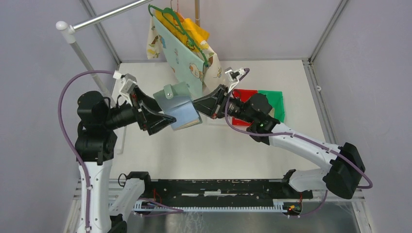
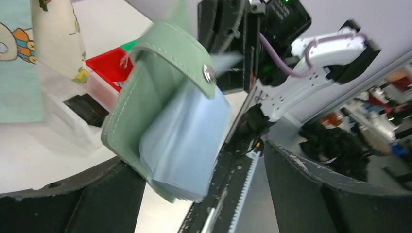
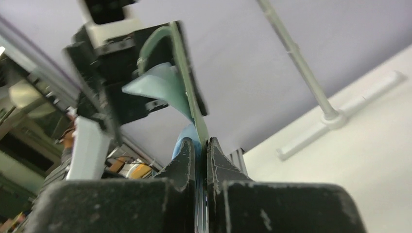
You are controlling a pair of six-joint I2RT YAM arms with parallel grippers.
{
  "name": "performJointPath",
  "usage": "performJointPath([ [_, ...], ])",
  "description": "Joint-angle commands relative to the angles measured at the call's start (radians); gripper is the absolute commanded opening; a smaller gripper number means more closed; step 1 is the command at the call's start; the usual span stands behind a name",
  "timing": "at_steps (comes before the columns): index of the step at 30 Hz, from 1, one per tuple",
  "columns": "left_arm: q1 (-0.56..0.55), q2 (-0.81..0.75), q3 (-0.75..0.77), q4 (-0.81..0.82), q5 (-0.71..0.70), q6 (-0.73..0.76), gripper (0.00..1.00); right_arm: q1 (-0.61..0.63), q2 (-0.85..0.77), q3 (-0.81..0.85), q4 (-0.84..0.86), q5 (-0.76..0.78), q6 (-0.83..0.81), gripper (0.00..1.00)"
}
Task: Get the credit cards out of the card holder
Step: Open the card holder at the center of the board.
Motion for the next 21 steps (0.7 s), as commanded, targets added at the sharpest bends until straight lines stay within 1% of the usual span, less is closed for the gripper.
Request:
performJointPath([
  [1,0.000,-0.094,0.013,-0.106,-0.023,0.392,0.91,0.006,-0.053,0.138,-0.318,0.194,-0.056,0.00],
  [2,0.000,-0.118,-0.007,-0.101,-0.050,0.434,0.91,0.014,-0.049,0.166,-0.405,0.237,-0.087,0.00],
  [6,0.000,-0.207,-0.085,-0.040,-0.186,0.545,0.92,0.100,-0.005,0.360,-0.765,0.501,-0.240,0.00],
  [7,0.000,-0.230,-0.110,-0.026,-0.208,0.574,0.97,0.119,0.010,0.400,-0.831,0.566,-0.269,0.00],
  [9,0.000,-0.273,-0.179,0.027,-0.260,0.614,1.00,0.173,0.057,0.502,-0.992,0.722,-0.339,0.00],
  [11,0.000,-0.310,-0.240,0.052,-0.292,0.661,1.00,0.228,0.118,0.594,-1.088,0.856,-0.430,0.00],
  [14,0.000,-0.372,-0.341,0.088,-0.344,0.726,1.00,0.293,0.216,0.691,-1.210,0.994,-0.547,0.00],
  [19,0.001,-0.452,-0.465,0.131,-0.373,0.832,1.00,0.400,0.440,0.922,-1.438,1.199,-0.683,0.00],
  [21,0.002,-0.461,-0.487,0.146,-0.372,0.825,1.00,0.429,0.523,1.040,-1.522,1.259,-0.696,0.00],
])
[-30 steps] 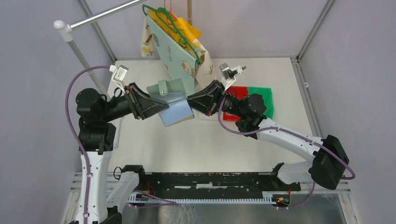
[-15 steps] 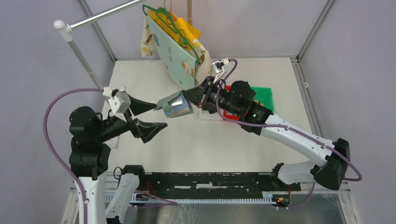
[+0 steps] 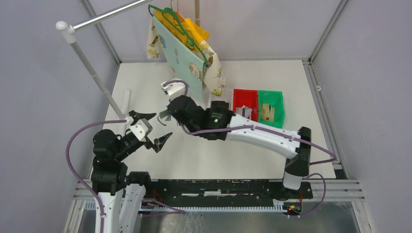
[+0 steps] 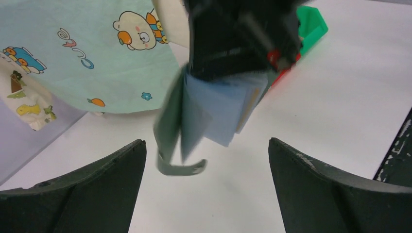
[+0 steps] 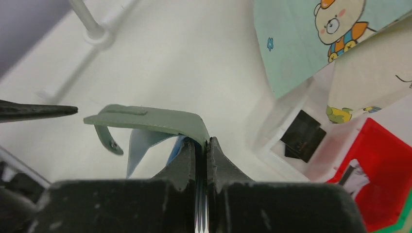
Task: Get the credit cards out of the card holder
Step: Open the card holder at the center of the board.
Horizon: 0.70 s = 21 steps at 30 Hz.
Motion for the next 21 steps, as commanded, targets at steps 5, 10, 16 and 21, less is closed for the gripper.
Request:
performJointPath([
  [5,0.003,-0.003,-0.051,0.110,-0.032,0.027,1.00,0.108,0.176,0.270,-0.250,0.296,-0.172,0.00],
  [10,0.003,-0.009,-0.064,0.097,-0.020,0.017,1.00,0.108,0.131,0.213,-0.208,0.221,-0.140,0.00],
  [16,0.002,-0.015,-0.087,0.112,-0.042,-0.035,1.00,0.108,0.106,0.220,-0.186,0.077,-0.098,0.00],
  [21,0.003,-0.037,-0.086,0.119,0.009,-0.128,1.00,0.090,0.081,0.196,-0.168,-0.033,-0.051,0.00],
])
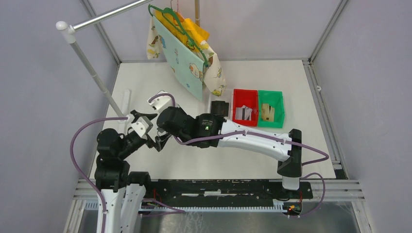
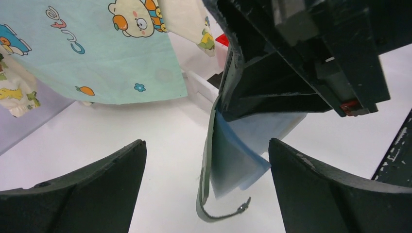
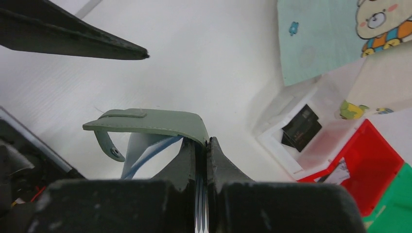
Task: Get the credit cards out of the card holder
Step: Open the card holder at the center of the board.
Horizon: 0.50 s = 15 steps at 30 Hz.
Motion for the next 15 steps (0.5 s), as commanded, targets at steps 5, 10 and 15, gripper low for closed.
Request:
performJointPath([
  [5,0.002,-0.063,-0.024,0.017,-0.071,0.021,1.00,-0.084,-0.176,-0.135,0.184,-0.358,0.120,0.00],
  [10,0.002,-0.047,-0.005,0.001,-0.207,0.110,0.82,-0.159,-0.269,-0.263,0.257,-0.476,0.139,0.00],
  [15,0.002,0.002,0.043,-0.019,-0.177,0.080,0.68,-0.203,-0.314,-0.318,0.285,-0.575,0.140,0.00],
])
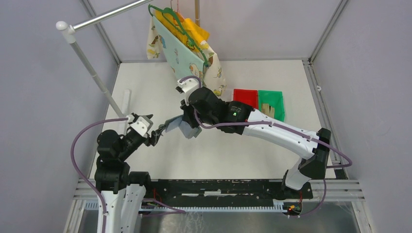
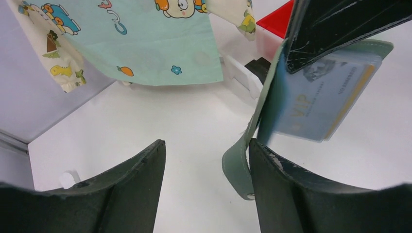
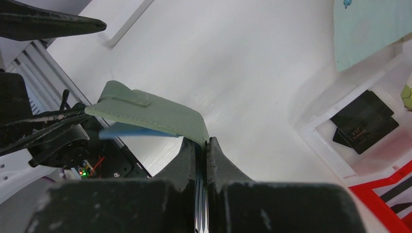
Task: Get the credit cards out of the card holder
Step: Open the card holder at the center of the board.
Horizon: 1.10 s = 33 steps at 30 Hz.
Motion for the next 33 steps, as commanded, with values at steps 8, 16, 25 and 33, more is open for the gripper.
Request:
performJointPath([
  [8,0.003,0.115,0.142,-0.044,0.192,-0.150,0.86,-0.076,-0.146,-0.153,0.235,-0.351,0.047,0.00],
  [16,0.002,0.101,0.174,-0.133,0.433,-0.015,1.00,-0.155,-0.191,-0.212,0.263,-0.270,0.156,0.00],
  [25,0.007,-0.100,-0.055,0.180,0.155,-0.034,1.00,0.025,-0.032,0.010,0.147,0.203,0.222,0.00],
  [33,0.010,-0.230,-0.172,0.238,0.116,0.071,1.00,0.212,0.341,0.557,-0.130,0.704,-0.091,0.00],
])
